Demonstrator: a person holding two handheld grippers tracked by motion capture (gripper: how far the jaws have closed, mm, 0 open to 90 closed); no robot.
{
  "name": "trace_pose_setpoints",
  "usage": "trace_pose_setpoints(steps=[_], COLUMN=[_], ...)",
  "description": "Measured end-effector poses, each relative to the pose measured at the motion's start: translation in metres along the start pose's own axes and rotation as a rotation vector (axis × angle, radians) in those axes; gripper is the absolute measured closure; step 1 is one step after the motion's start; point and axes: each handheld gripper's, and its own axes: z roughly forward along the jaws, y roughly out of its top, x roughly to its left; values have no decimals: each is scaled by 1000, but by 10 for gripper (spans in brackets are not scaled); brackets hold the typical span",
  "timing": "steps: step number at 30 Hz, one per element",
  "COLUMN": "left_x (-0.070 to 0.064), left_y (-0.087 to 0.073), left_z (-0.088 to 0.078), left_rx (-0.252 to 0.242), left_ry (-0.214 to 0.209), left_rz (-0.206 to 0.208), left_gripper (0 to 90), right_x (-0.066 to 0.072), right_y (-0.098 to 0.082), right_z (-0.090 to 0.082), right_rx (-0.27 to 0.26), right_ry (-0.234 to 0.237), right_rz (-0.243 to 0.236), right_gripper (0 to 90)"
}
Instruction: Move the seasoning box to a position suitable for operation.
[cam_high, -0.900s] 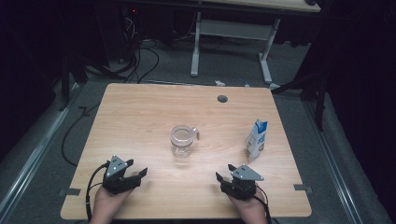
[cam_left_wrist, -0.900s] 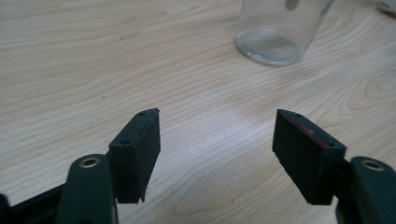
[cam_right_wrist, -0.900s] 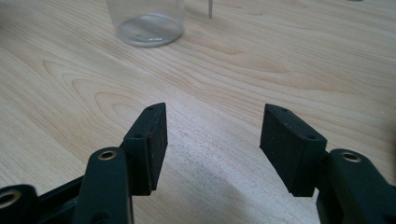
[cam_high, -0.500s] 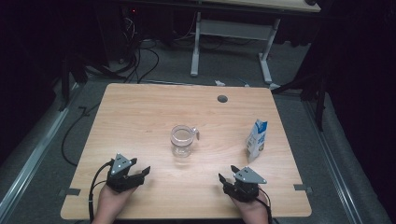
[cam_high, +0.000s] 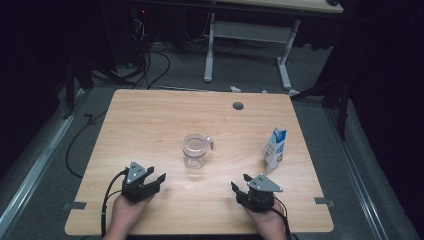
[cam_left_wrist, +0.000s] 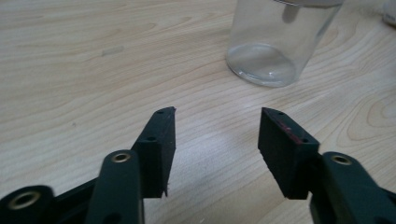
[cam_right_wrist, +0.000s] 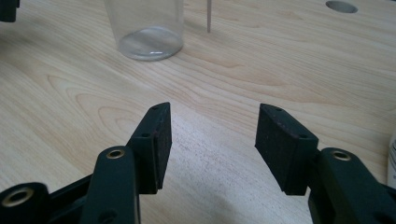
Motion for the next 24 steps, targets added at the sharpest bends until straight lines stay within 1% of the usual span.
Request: trace_pose_setpoints(steps=[2,3,4,5,7,9,10,11,12,13,14,15,16,17,18,20,21,22,23,24], left_x=[-2,-4,-4,-4,-6,-6,-6,-7,-8,-9,-10,-11,-12,-14,-16,-22,-25,-26,-29,-30], left_y=[1,2,3,4,6,7,7,9,11,12,13,16,19,22,24,27,28,29,31,33], left_z=[3,5,6,8,9,11,14,17,20,24,26,31,34,39,43,52,57,60,66,71], left_rx=[6,19,22,13,-1,-3,-2,6,10,11,10,1,-6,-18,-23,-41,-51,-55,-56,-55], left_ry=[-3,-8,-7,-7,-30,-36,-30,-33,-35,-35,-34,-27,-27,-37,-37,-46,-41,-38,-43,-38], left_rz=[8,2,2,12,-10,-11,1,7,2,8,14,19,10,-7,-11,12,25,26,12,16], left_gripper=[471,477,484,496,553,581,581,637,649,660,688,711,734,760,804,869,894,899,900,900], right_x=[0,1,1,-1,-5,-7,-6,-5,-4,-3,-1,0,-2,-3,-4,-4,-4,-3,-3,-2], right_y=[2,8,11,14,21,23,24,21,18,14,12,11,10,9,8,7,7,7,7,7], right_z=[2,6,8,10,16,19,22,23,23,23,24,24,23,23,23,23,23,23,23,22], right_rx=[3,16,20,18,13,6,8,5,-9,-16,7,19,23,16,13,19,21,20,21,19], right_ry=[-5,-9,-3,2,14,10,1,-1,-1,10,6,-7,3,14,21,14,19,19,22,22], right_rz=[-1,-11,-12,-9,23,22,22,9,14,7,-14,-35,-37,-20,-11,-23,-29,-25,-32,-34], right_gripper=[463,466,468,469,483,488,499,552,596,606,616,653,687,703,724,747,752,760,767,774])
